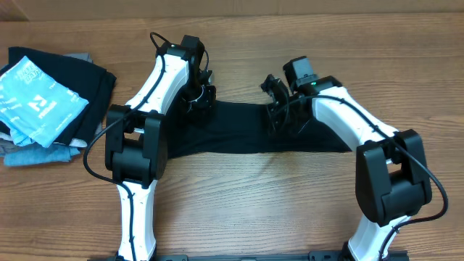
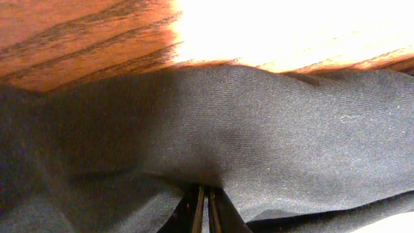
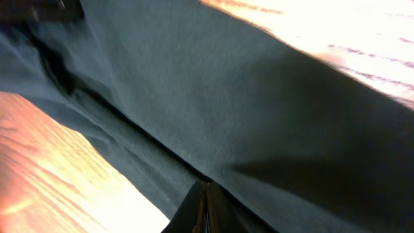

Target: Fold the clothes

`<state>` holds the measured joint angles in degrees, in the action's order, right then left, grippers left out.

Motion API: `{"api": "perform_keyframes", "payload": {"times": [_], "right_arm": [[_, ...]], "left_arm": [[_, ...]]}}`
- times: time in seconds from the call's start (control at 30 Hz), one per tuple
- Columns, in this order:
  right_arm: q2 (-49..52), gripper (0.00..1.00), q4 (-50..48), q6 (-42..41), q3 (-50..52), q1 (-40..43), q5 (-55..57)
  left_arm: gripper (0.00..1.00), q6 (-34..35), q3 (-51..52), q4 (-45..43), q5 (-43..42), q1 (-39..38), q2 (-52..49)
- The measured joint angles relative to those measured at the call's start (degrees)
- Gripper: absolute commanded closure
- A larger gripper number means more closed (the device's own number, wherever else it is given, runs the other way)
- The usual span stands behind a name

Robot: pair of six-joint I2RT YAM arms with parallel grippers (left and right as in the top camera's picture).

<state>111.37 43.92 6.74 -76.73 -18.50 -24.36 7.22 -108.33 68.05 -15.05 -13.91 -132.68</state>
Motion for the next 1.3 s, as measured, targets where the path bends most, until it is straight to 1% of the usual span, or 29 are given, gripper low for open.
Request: {"api": "perform_keyframes", "payload": {"times": [0.33,0.6,0.67,0.8,0.93,1.07,1.17,1.3], "right_arm": [[0.00,0.96,-1.29,0.79,0.72,-0.87,2.86],[0.00,0.96,-2.82,0.81,7.56,-0.87,2.99],[0.00,0.96,-1.97,0.79,8.39,-0.87,2.99],[0.00,0.96,4.07,0.81,8.50,-0.87,2.80],[0.00,0.96,7.74,0.79,8.48,-0.85,2.97],[-0.52,0.96,11.82,0.76,4.74,-0.70,3.28],[-3.02,0.96,9.38,0.81,-0.31,-0.66,3.85],[-4.28,0.96,3.10,0.79,-0.44,-0.66,4.50]], "left_arm": [[0.91,-0.17,0.00,2.64,2.23,-0.17,0.00],[0.90,-0.17,0.00,1.14,2.69,-2.99,0.00],[0.90,-0.17,0.00,0.87,2.69,-2.97,0.00],[0.91,-0.17,0.00,0.87,2.69,-2.95,0.00],[0.92,-0.17,0.00,0.92,2.69,-2.95,0.00],[0.94,-0.17,0.00,0.90,2.69,-2.95,0.00],[0.94,-0.17,0.00,0.90,2.51,-2.95,0.00],[0.94,-0.17,0.00,0.31,1.64,-3.13,0.00]]}}
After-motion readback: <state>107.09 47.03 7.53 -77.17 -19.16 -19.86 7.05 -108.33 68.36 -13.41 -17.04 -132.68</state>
